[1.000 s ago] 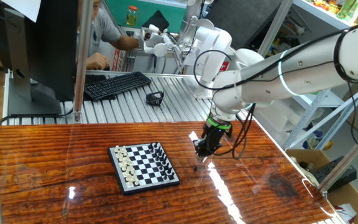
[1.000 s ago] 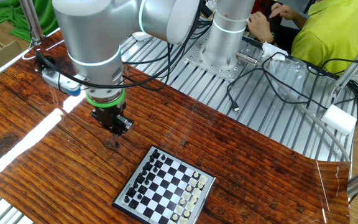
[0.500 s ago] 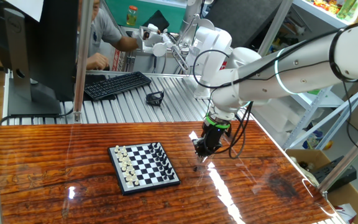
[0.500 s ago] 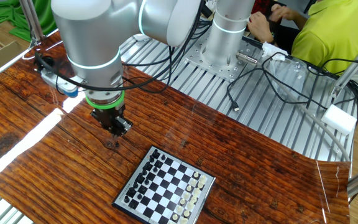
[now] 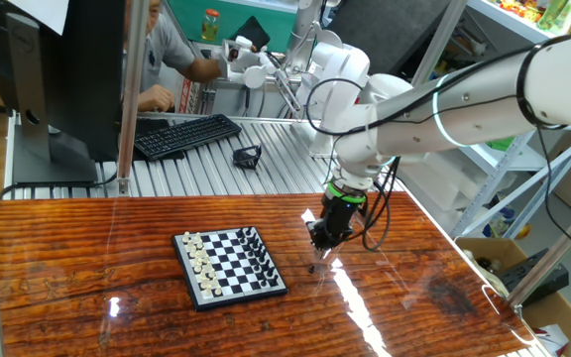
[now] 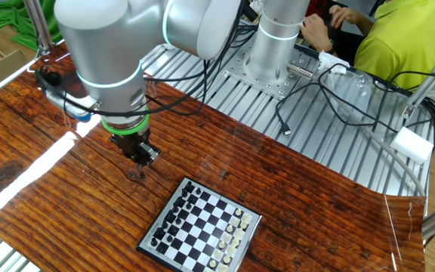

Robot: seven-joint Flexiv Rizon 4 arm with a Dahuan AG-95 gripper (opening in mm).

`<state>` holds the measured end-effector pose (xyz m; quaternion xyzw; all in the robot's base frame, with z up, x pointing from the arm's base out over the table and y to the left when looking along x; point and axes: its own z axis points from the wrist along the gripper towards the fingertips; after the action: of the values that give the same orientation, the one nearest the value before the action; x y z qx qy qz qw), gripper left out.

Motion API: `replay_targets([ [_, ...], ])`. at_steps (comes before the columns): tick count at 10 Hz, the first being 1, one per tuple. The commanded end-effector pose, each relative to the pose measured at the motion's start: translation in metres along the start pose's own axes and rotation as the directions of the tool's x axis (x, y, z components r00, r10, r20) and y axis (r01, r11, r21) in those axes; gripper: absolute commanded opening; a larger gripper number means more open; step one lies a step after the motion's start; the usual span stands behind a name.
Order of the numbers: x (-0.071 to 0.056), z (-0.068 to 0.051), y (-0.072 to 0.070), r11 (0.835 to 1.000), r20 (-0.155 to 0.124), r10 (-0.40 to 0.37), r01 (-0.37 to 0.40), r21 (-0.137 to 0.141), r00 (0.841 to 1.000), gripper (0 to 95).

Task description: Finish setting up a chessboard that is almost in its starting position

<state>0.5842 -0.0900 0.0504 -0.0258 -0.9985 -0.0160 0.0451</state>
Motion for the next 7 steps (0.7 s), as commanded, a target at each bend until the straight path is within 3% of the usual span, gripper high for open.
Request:
replay_targets([
  [1,0.0008,0.0003,-0.0002,1.0,-0.007,0.001,0.0,0.018,1.0,0.0],
  [4,0.0008,0.0003,-0.0002,0.999,-0.052,0.014,-0.012,0.041,0.999,0.0],
  [7,0.0008,0.0003,-0.0002,0.998,-0.068,0.008,-0.004,0.06,0.998,0.0],
])
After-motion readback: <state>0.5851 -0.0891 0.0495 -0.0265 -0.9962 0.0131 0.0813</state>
